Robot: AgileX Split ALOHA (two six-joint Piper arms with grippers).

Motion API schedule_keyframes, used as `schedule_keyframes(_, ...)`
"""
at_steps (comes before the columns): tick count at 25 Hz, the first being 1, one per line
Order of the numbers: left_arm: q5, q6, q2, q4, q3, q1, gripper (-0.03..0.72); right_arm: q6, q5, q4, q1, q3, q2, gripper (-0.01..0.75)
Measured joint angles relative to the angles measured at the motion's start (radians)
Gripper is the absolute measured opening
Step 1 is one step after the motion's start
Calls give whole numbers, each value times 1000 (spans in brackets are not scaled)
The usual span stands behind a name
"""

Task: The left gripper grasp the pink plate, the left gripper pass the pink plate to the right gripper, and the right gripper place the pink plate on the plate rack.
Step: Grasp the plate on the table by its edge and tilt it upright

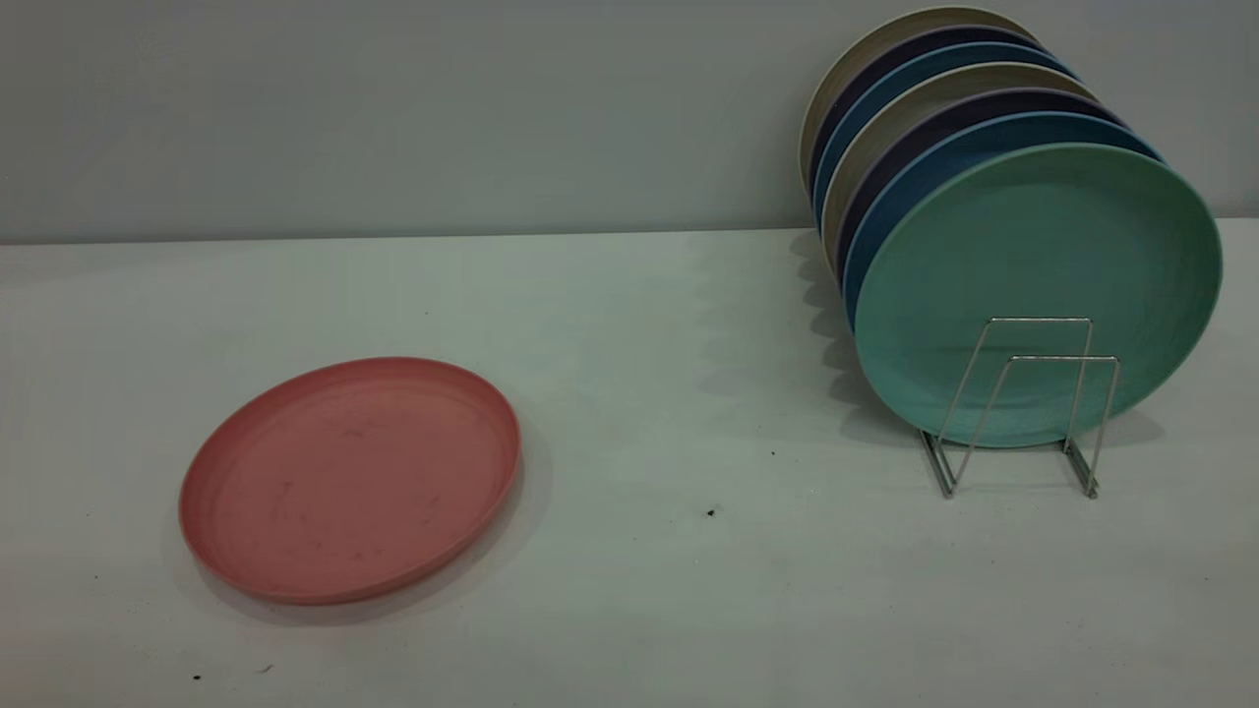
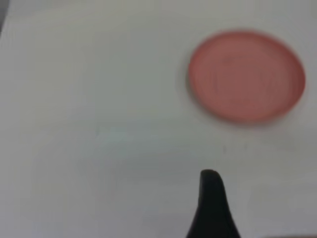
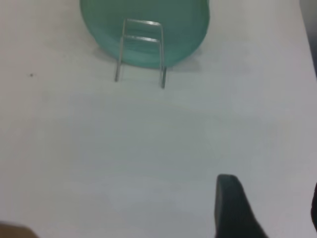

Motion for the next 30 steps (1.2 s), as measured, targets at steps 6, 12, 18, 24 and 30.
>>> schedule_keyframes(6, -74, -45, 240, -71, -3, 0, 563, -31, -124, 7, 0, -11, 65, 394)
schedule_keyframes(12, -288, 19, 626, -117, -3, 0, 563, -122, -268, 130, 0, -11, 288, 396)
schedule_keyframes(18, -501, 197, 955, -322, -3, 2, 563, -279, -379, 304, 0, -11, 476, 449)
schedule_keyframes(24, -585, 490, 1259, -612, -28, 99, 563, -346, -439, 365, 0, -11, 566, 458)
schedule_keyframes(30, -625, 830, 1528, -947, -75, 208, 563, -356, -451, 372, 0, -11, 584, 458)
